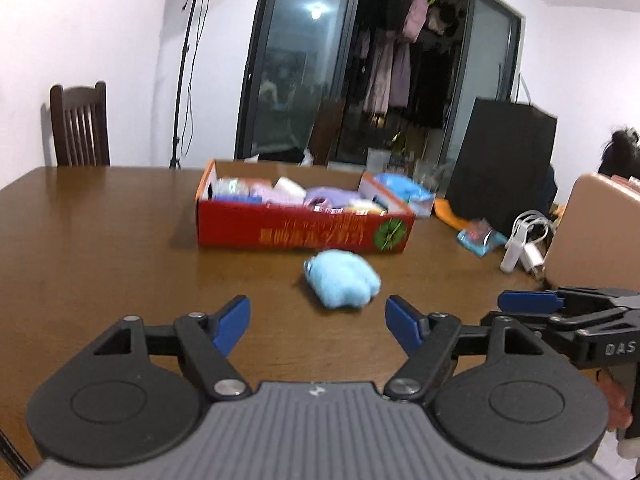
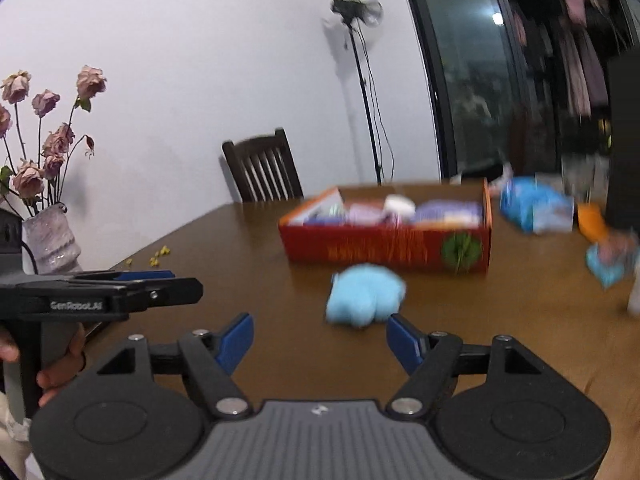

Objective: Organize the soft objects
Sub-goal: 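Withdraw both tools from the box toward the light-blue plush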

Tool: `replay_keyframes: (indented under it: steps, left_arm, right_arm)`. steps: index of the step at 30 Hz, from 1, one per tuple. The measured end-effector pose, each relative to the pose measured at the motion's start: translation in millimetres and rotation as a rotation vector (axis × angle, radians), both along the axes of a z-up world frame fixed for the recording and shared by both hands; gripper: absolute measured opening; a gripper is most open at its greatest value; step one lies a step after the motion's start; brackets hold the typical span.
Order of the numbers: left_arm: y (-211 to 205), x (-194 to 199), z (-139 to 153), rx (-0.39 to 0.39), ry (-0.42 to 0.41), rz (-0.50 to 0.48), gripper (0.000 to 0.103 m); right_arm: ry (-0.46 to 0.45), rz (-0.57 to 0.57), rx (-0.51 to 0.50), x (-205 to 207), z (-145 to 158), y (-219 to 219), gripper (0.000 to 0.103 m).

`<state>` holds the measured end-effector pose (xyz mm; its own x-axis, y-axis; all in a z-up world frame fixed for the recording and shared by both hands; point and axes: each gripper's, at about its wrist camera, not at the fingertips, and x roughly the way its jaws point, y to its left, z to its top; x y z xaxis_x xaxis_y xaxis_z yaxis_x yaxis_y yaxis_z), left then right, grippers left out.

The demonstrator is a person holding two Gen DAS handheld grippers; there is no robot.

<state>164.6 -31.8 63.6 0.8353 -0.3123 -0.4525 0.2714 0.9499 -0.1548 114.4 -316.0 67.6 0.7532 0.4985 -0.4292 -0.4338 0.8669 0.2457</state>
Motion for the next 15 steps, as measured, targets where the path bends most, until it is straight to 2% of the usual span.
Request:
replay_keyframes:
  steps: [3, 6, 12, 15]
  left_arm:
    - [0, 6, -3, -0.009, 0.009, 0.012, 0.076]
    - [-3, 19, -6, -0.039, 0.026, -0.001, 0.078]
    - [-21, 74, -22, -0.041, 0.106, -0.037, 0.077]
    - [-29, 105, -35, -0.063, 0.16, -0.054, 0.073]
  right_arm:
    - [-0.002, -0.022, -0.013, 4, -2, 0, 0.073]
    - [-0.004, -0.04, 0.016, 15, -3, -2, 0.073]
    - [0.046, -0.077, 0.02, 67, -18, 1, 0.073]
    - [0.076, -0.087, 0.046, 99, -25, -1, 0.072]
